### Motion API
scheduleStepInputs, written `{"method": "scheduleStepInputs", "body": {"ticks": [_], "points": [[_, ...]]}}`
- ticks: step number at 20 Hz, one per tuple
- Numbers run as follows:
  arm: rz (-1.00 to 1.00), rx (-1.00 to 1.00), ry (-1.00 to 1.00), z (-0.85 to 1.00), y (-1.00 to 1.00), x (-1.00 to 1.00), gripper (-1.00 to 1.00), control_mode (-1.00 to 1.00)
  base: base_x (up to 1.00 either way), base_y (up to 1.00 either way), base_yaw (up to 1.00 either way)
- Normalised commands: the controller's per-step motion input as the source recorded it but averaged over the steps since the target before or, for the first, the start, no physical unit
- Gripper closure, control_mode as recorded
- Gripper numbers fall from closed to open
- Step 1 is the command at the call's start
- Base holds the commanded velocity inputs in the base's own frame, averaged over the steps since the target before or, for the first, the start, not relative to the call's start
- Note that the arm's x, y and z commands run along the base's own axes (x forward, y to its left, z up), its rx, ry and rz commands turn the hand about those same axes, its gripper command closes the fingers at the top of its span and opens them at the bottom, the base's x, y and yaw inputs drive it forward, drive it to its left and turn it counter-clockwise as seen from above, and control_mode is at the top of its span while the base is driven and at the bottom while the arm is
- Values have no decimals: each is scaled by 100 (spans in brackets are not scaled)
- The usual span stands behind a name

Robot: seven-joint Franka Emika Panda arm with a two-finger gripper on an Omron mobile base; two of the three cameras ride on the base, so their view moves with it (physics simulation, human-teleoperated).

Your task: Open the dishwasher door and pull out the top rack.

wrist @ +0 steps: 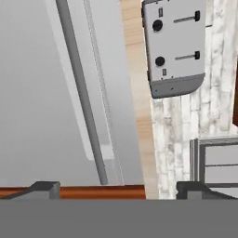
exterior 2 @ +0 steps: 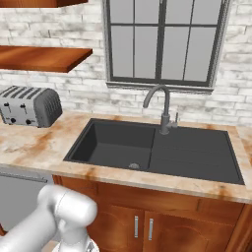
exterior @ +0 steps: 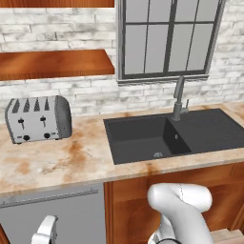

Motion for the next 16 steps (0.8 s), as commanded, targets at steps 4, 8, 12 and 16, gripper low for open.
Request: {"method": "scheduleStepInputs", "body": {"ticks": [4, 8, 12, 16], "points": [[-9, 0, -8, -46, 12, 1, -100, -100, 0, 0, 0], [-7, 0, -8, -39, 7, 9, -100, -100, 0, 0, 0], [-2, 0, -14, -9, 0, 24, -100, -100, 0, 0, 0], [0, 0, -10, 0, 0, 43, -100, -100, 0, 0, 0]]}}
